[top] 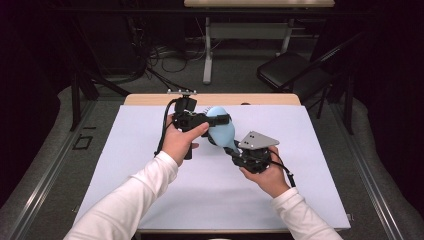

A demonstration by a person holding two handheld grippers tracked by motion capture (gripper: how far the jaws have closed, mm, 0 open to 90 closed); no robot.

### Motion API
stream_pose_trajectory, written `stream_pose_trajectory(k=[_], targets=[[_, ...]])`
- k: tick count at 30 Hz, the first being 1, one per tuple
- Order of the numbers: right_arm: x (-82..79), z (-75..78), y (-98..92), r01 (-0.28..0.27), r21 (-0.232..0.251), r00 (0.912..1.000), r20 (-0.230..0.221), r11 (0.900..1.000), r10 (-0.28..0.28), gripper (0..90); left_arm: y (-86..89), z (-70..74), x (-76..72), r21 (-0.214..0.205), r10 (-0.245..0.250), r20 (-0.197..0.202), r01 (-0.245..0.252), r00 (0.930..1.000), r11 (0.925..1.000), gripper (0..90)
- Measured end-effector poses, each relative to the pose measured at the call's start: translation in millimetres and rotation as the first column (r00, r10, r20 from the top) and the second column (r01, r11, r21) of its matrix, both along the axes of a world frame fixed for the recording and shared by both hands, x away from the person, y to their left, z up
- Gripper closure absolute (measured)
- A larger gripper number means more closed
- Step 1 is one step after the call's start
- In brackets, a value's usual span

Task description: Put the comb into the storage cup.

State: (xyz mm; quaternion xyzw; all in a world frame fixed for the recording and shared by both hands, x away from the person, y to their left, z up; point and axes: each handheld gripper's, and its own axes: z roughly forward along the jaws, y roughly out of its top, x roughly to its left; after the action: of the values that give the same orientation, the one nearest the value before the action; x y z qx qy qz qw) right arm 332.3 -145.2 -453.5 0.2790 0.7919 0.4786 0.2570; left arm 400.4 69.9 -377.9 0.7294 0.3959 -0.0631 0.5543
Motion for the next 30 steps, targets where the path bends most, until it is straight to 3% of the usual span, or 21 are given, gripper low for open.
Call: stream_pose_trajectory(k=[6, 12, 30], targets=[[0.0, -1.3, 1.0, -0.001, -0.003, 1.0, -0.003, 1.0, 0.001, 69.2, 1.7, -0.5, 1.4, 0.006, 0.0, -0.026, 0.0, 0.9997, 1.0, 47.0], [0.8, -3.7, 2.4, -0.003, -0.009, 0.9999, -0.016, 1.0, 0.003, 69.2, 3.3, -2.5, 5.3, 0.013, 0.011, -0.086, -0.01, 0.9962, 0.9999, 47.8], [3.9, -5.1, 1.4, 0.001, 0.015, 0.9991, -0.043, 0.9999, 0.0, 68.5, 0.1, -1.6, 6.8, 0.024, 0.036, -0.103, -0.034, 0.994, 0.9991, 49.2]])
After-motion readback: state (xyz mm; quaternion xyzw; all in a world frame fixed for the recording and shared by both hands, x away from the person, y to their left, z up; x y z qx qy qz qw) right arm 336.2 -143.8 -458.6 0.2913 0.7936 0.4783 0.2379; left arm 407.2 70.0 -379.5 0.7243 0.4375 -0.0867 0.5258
